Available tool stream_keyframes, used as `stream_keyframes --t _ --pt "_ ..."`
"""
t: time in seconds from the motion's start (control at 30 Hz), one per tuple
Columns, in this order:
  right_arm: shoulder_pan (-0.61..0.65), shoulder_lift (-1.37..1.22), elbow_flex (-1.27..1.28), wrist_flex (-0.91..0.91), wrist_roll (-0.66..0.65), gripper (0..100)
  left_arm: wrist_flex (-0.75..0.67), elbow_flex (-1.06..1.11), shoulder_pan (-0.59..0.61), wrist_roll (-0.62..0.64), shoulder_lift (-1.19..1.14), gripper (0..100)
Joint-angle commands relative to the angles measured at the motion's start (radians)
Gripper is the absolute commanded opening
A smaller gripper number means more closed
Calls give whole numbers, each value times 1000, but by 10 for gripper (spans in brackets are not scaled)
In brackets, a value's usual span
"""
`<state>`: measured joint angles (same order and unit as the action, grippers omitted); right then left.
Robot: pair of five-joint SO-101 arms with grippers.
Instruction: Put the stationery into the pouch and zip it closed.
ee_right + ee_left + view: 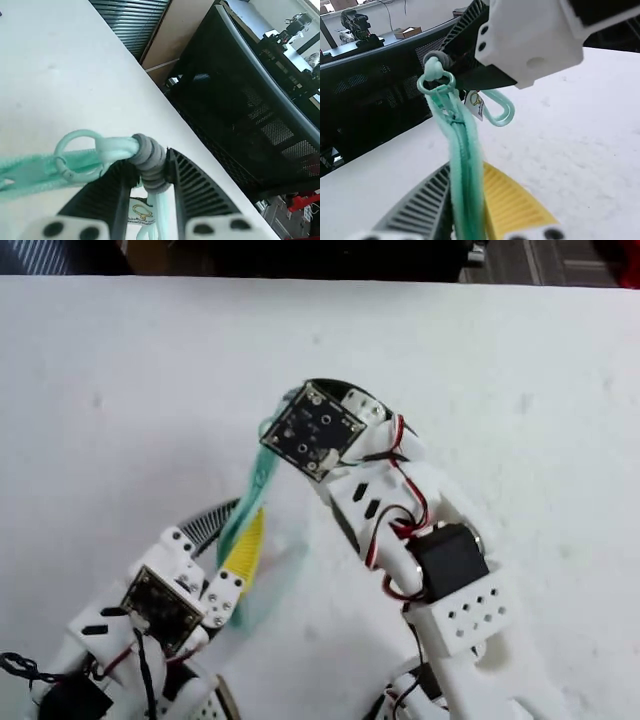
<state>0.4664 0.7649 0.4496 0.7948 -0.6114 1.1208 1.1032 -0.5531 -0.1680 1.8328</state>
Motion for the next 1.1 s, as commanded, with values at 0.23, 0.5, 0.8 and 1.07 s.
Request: stream_keyframes --t 0.23,0.5,0.8,1.07 --pt "-165 -364 -233 -62 -5 15 43 8 -2 -12 -4 20" --pt "-274 -578 -381 -65 -5 15 43 8 -2 -14 -4 20" --pt "-329 -730 -488 -7 -3 16 43 8 2 -14 -4 20" --pt "-278 -677 -486 13 -3 16 43 8 4 -14 -4 20"
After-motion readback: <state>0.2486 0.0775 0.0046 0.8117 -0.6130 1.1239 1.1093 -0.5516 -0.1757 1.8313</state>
